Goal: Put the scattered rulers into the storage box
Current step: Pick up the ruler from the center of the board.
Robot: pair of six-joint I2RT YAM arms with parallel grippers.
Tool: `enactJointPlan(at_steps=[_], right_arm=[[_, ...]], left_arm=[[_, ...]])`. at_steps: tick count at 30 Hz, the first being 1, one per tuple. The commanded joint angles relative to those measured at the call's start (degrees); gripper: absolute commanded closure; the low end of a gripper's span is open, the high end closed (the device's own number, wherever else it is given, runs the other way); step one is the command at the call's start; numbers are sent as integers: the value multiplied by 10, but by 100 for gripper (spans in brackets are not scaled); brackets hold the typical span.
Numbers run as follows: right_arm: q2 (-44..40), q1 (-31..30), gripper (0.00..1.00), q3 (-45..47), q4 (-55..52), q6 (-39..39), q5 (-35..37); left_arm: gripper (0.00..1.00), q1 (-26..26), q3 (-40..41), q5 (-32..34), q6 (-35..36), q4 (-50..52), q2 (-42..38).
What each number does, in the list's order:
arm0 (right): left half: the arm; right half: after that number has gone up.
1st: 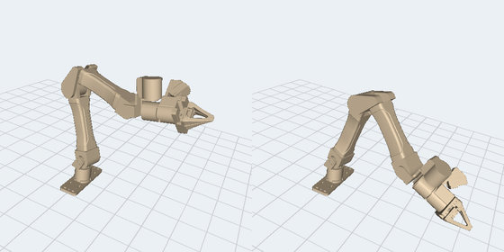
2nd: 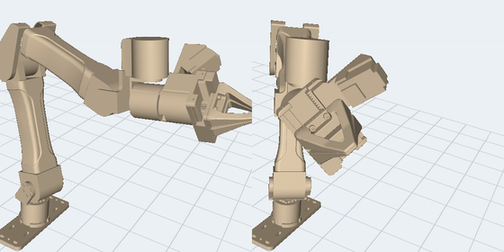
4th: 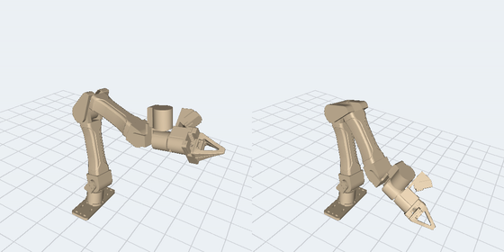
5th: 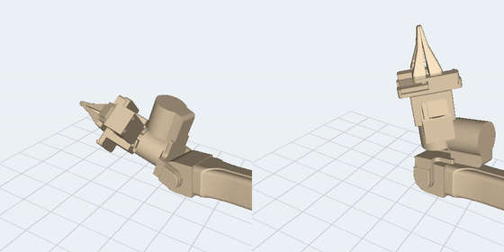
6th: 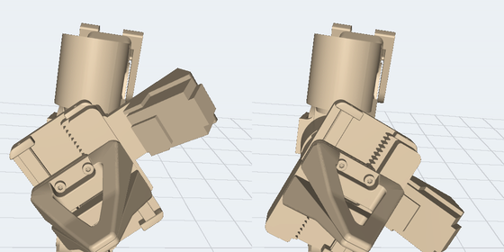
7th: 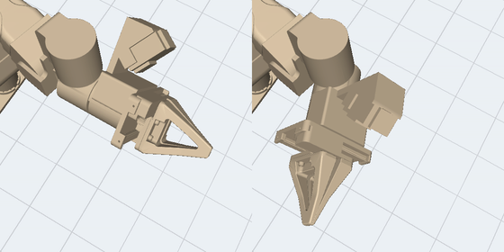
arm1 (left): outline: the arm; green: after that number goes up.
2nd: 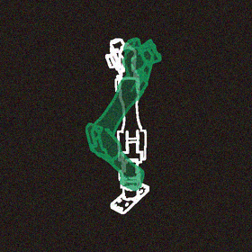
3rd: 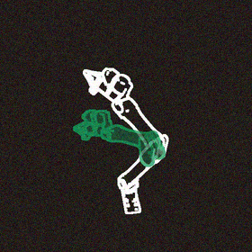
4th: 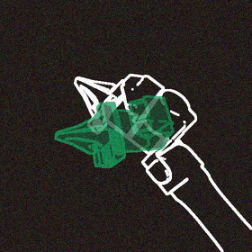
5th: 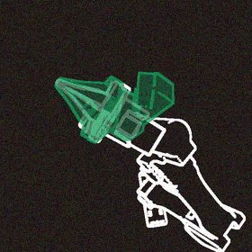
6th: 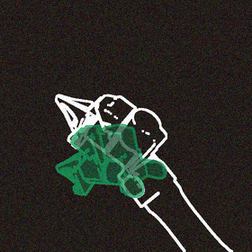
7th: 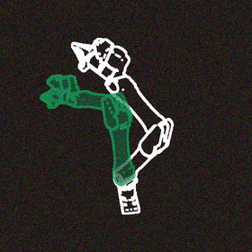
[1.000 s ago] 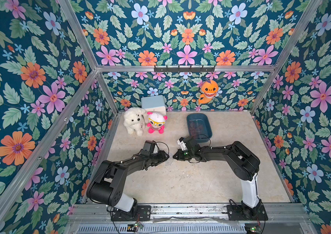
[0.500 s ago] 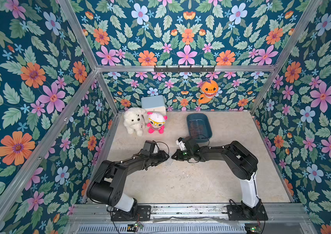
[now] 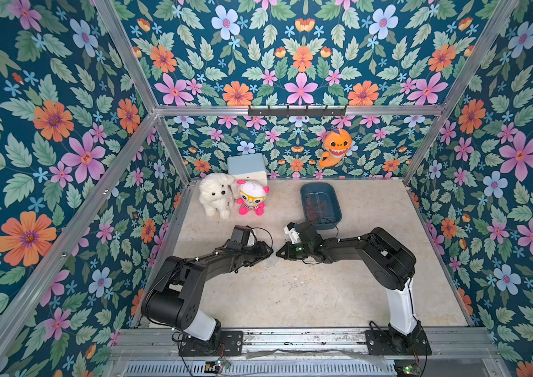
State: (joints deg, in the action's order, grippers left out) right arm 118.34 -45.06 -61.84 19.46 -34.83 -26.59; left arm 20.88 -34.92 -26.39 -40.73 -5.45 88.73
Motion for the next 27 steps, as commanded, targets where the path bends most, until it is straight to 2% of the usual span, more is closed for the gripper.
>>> enactJointPlan(at_steps=[1,19,27], right_arm=[[1,0,100,6,-46,3,13],[-2,2,100,22,-36,1,12],[-3,2,100,32,-32,2,11]], left_arm=[[41,0,7,50,-2,90,10],[40,-5,-22,70,0,110,11],[41,-6,-19,58,-6,92,30]])
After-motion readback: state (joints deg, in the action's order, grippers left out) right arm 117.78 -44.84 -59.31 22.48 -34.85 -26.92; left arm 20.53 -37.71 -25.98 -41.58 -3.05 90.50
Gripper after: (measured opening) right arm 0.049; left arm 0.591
